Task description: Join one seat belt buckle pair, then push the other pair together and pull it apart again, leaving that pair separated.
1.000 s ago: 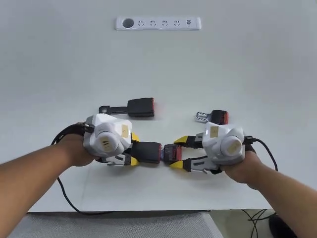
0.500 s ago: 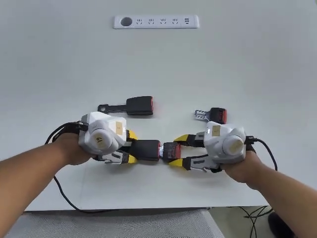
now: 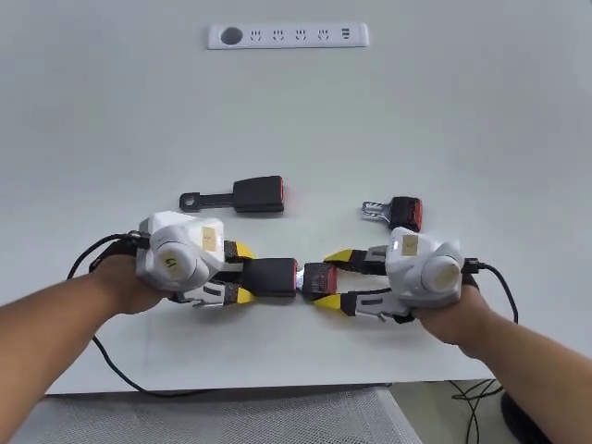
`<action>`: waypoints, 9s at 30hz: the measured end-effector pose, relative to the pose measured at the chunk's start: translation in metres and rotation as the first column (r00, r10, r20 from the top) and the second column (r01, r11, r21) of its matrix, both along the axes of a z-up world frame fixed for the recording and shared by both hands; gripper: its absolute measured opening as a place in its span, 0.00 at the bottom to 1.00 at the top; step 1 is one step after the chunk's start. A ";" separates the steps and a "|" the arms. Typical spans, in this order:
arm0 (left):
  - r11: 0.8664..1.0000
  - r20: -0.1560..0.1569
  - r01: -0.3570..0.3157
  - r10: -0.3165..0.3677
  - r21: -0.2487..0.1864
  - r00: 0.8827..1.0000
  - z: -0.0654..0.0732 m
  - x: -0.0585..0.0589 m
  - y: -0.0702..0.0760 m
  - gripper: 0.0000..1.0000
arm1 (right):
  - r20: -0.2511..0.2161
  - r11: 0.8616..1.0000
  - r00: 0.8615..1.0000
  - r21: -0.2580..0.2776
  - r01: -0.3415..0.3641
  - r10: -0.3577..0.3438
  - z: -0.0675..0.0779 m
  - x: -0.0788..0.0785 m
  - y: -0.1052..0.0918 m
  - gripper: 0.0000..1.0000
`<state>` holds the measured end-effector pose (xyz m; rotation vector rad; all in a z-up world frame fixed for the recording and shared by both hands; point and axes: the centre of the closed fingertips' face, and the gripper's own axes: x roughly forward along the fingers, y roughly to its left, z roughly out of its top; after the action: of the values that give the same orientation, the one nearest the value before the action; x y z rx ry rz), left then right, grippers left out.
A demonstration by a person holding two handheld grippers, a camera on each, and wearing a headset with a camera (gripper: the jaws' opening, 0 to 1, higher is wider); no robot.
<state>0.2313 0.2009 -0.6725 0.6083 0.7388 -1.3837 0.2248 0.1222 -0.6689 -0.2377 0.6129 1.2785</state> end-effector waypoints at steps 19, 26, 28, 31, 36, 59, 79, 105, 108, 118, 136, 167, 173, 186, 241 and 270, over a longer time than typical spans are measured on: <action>0.999 -0.020 0.023 -0.024 -0.028 1.000 0.002 0.001 0.001 0.30 | 0.008 1.000 1.000 0.010 -0.003 0.003 0.000 0.001 0.001 0.32; 0.999 -0.021 0.022 -0.023 -0.032 1.000 0.002 0.001 0.001 0.30 | 0.014 1.000 1.000 0.007 -0.006 0.005 0.000 0.001 0.001 0.33; 0.999 -0.022 0.018 -0.018 -0.035 1.000 0.002 0.001 0.001 0.30 | 0.015 1.000 1.000 0.007 -0.007 0.006 0.000 0.001 0.001 0.33; 0.999 -0.021 0.014 -0.015 -0.038 1.000 0.001 0.001 0.001 0.30 | 0.015 1.000 1.000 0.007 -0.007 0.007 0.000 0.001 0.001 0.33; 0.999 -0.022 0.014 -0.015 -0.040 1.000 0.002 0.001 0.001 0.30 | 0.017 1.000 1.000 0.008 -0.007 0.007 0.000 0.001 0.001 0.33; 0.999 -0.085 0.013 -0.010 0.037 0.996 0.002 -0.008 -0.001 0.38 | -0.070 0.998 0.997 -0.045 0.038 -0.041 0.002 -0.002 0.002 0.40; 0.977 -0.025 -0.192 0.191 -0.094 0.981 0.059 0.035 0.013 0.75 | 0.056 0.984 0.982 0.009 0.180 -0.180 0.046 0.042 -0.041 0.80; 0.978 0.007 -0.201 0.201 -0.052 0.980 0.040 0.103 0.018 0.69 | 0.040 0.974 0.981 -0.117 0.192 -0.188 0.025 0.088 -0.120 0.73; 0.981 0.007 -0.188 0.188 -0.040 0.982 0.033 0.106 0.016 0.67 | 0.024 0.976 0.984 -0.123 0.178 -0.176 0.021 0.089 -0.123 0.72; 0.988 0.011 -0.153 0.153 -0.011 0.988 0.015 0.119 0.008 0.62 | 0.004 0.980 0.994 -0.162 0.112 -0.113 0.013 0.088 -0.127 0.63; 0.997 0.029 -0.081 0.081 0.007 0.996 0.008 0.120 0.003 0.42 | 0.010 0.979 0.996 -0.188 0.084 -0.084 0.001 0.092 -0.132 0.37; 0.999 0.039 0.014 -0.015 0.036 0.999 0.011 0.118 0.003 0.34 | 0.028 0.993 0.997 -0.094 0.077 -0.075 0.011 0.101 -0.116 0.33; 0.999 0.038 0.014 -0.016 0.037 0.999 0.011 0.118 0.003 0.34 | 0.030 0.995 0.998 -0.075 0.061 -0.059 0.012 0.104 -0.102 0.33; 0.999 0.036 0.021 -0.023 0.049 0.999 0.011 0.119 0.001 0.34 | 0.039 0.998 0.998 -0.042 0.047 -0.045 0.012 0.109 -0.074 0.33; 0.986 0.055 0.117 -0.124 0.121 0.991 0.006 0.121 -0.002 0.32 | 0.037 0.998 0.998 -0.042 0.044 -0.042 0.009 0.123 0.020 0.33; 0.986 0.048 0.104 -0.111 0.127 0.993 0.008 0.120 -0.001 0.32 | 0.042 0.993 0.996 -0.081 0.085 -0.082 0.008 0.124 0.015 0.33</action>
<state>0.3517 0.1997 -0.6641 0.7912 0.7614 -1.4214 0.3485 0.1376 -0.6609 -0.3015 0.6365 1.1667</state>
